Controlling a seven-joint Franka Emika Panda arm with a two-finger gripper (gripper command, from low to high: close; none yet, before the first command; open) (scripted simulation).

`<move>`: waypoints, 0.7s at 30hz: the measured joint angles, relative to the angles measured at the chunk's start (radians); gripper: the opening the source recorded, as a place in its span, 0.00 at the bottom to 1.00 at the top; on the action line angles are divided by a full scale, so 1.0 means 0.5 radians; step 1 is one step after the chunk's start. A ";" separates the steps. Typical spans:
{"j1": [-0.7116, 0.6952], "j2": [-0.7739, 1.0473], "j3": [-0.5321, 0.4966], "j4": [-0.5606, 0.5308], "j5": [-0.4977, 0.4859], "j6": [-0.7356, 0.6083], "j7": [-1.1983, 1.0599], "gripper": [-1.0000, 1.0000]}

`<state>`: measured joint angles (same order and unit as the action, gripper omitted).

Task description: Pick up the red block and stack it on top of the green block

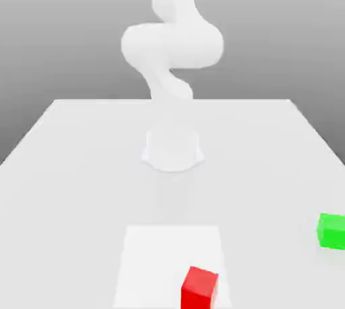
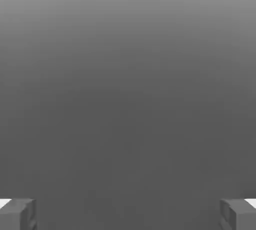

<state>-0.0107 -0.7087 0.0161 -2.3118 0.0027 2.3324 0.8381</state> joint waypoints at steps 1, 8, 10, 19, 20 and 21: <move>-0.004 0.079 0.010 -0.010 -0.002 0.027 0.036 0.50; -0.055 0.591 0.104 -0.076 -0.011 0.210 0.268 0.50; -0.067 0.736 0.129 -0.095 -0.019 0.262 0.338 0.50; -0.076 1.390 0.200 -0.179 -0.088 0.493 0.673 0.50; -0.070 1.463 0.200 -0.188 -0.096 0.519 0.711 0.50; -0.063 1.536 0.199 -0.198 -0.103 0.544 0.747 0.50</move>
<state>-0.0421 0.0590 0.1155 -2.4106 -0.0486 2.6046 1.2118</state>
